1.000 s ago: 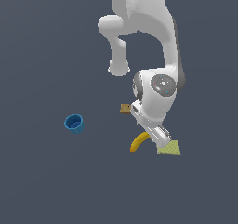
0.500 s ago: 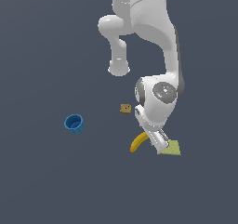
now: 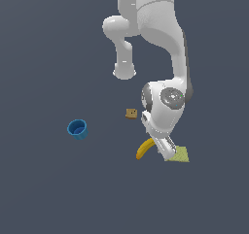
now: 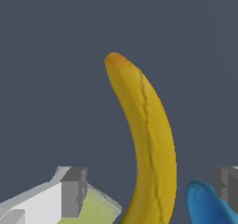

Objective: Pick up a designated object from a clutter of objects.

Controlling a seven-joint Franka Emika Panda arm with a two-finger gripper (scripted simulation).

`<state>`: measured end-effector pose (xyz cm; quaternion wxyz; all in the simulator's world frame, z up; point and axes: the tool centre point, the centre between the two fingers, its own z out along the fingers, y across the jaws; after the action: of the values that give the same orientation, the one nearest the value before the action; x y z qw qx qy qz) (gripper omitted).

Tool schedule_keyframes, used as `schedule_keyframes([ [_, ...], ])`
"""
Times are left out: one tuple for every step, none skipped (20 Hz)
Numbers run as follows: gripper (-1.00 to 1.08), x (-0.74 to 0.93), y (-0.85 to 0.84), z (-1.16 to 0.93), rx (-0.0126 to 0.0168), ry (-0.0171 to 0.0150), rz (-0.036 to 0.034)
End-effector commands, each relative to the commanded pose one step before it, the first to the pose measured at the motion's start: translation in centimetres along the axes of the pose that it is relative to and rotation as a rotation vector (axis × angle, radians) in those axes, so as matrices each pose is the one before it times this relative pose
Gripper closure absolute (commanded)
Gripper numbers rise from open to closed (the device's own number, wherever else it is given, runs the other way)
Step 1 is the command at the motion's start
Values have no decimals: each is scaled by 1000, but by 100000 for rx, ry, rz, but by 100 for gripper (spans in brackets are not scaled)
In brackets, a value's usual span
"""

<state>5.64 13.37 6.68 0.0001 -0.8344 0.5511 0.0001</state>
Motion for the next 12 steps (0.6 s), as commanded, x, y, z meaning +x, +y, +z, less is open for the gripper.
schedule_keyframes([
  [-92,-11,40,585,-78,-8,37],
  [-92,8,13,364,8,5,48],
  [-92,5,15,429,8,5,48],
  [-92,-28,12,497,0,0,0],
  [-92,19,23,549,13,9,83],
  [-92,-2,17,544,8,5,48],
  [-92,-26,6,475,0,0,0],
  [-92,20,7,395,11,7,68],
  [-92,-15,-9,329,0,0,0],
  [-92,19,-12,252,9,4,48],
  [-92,-5,-26,187,0,0,0],
  [-92,0,-31,120,0,0,0],
])
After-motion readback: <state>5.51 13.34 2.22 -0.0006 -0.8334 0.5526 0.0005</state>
